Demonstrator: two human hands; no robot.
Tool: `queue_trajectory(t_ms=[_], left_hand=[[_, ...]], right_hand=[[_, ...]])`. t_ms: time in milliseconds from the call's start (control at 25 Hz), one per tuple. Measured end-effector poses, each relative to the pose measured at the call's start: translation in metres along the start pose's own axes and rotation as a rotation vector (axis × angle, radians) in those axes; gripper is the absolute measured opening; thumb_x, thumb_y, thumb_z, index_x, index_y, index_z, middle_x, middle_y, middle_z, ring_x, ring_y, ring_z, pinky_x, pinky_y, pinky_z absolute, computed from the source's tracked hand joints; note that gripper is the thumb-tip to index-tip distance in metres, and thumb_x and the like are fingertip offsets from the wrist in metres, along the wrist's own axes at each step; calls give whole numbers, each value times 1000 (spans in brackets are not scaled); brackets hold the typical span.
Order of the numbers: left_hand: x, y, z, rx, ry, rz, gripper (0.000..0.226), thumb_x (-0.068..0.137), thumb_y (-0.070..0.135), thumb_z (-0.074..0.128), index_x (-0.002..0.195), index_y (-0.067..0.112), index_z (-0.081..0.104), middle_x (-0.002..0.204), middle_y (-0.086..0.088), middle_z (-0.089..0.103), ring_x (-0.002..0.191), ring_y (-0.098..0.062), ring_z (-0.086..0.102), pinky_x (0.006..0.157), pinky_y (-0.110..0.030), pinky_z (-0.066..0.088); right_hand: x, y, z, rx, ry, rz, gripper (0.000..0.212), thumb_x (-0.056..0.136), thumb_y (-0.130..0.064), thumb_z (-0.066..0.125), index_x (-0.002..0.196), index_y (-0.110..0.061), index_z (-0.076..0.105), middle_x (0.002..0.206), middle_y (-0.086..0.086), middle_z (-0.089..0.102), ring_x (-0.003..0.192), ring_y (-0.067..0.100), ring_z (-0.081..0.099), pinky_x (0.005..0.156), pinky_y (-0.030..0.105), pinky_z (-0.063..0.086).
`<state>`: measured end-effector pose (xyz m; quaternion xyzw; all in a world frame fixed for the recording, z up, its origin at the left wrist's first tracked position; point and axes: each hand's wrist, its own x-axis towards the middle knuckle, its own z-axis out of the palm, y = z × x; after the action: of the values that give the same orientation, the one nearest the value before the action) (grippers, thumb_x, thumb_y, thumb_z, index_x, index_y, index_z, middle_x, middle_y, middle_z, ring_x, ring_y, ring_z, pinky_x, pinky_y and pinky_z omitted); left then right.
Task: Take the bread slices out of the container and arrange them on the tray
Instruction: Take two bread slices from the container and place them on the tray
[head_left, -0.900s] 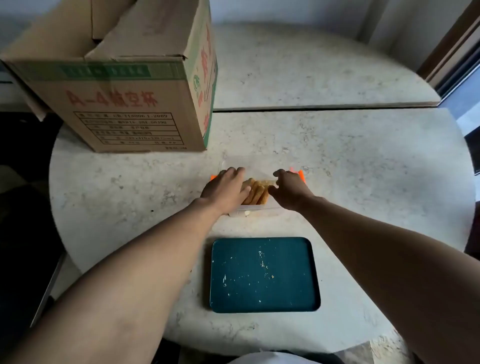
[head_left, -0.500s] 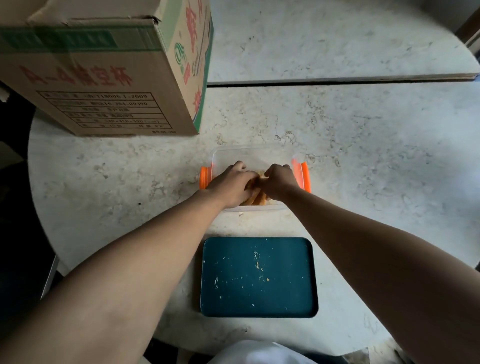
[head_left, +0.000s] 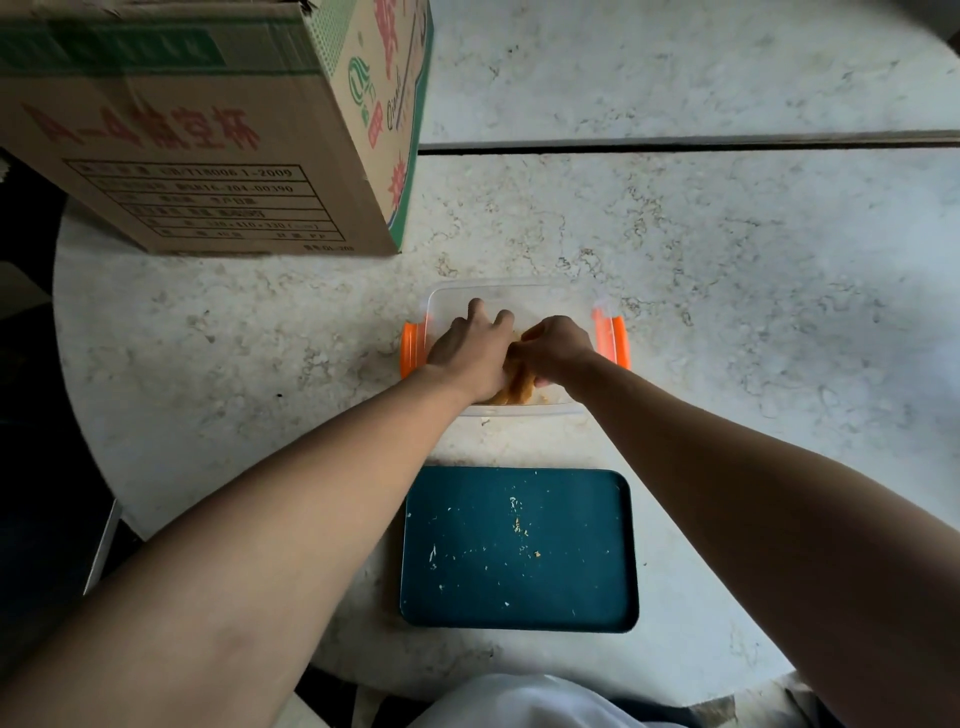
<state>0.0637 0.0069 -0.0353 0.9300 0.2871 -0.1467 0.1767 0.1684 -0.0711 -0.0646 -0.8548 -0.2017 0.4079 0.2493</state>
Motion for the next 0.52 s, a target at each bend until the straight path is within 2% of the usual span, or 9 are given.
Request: queue_trajectory(t_ms=[80, 160, 240, 320, 400, 520], left_hand=[[-2, 3, -3, -51, 49, -30, 29, 87, 17, 60, 113, 10, 51, 117, -17, 45, 90, -39, 60, 63, -42, 41], [-4, 2, -8, -151, 103, -107, 31, 86, 9, 59, 116, 10, 52, 120, -16, 47, 95, -37, 59, 71, -43, 48], [-5, 0, -13, -262, 132, -218, 39, 83, 4, 62, 120, 10, 53, 126, -15, 47, 103, -35, 58, 86, -43, 52], [-8, -2, -16, -302, 129, -276, 42, 82, 0, 63, 121, 8, 53, 129, -16, 45, 108, -36, 57, 90, -42, 52], [-14, -2, -17, -223, 107, -260, 44, 80, -5, 60, 122, 6, 51, 128, -17, 44, 103, -37, 58, 81, -41, 52], [-21, -3, -9, -13, 127, -150, 50, 77, -13, 58, 123, 4, 49, 125, -21, 45, 104, -39, 56, 66, -38, 43]], right_hand=[[-4, -7, -1, -2, 18, -24, 23, 79, -22, 65, 73, -2, 74, 65, 12, 73, 56, 20, 66, 79, 43, 64], [-8, -13, -4, -14, 46, -46, 19, 76, -22, 65, 61, -11, 65, 57, 8, 66, 55, 22, 65, 77, 45, 64], [-10, -17, -6, -32, 67, -63, 21, 76, -21, 66, 57, -14, 61, 56, 9, 65, 58, 25, 68, 77, 46, 64], [-14, -19, -7, -55, 70, -72, 20, 77, -22, 67, 60, -13, 63, 60, 10, 67, 64, 29, 72, 78, 44, 64], [-16, -20, -5, -78, 67, -84, 21, 78, -22, 67, 61, -12, 62, 59, 8, 66, 63, 28, 71, 76, 42, 62], [-19, -19, 0, -92, 63, -88, 20, 79, -21, 66, 61, -12, 62, 59, 7, 64, 69, 30, 72, 75, 41, 61]])
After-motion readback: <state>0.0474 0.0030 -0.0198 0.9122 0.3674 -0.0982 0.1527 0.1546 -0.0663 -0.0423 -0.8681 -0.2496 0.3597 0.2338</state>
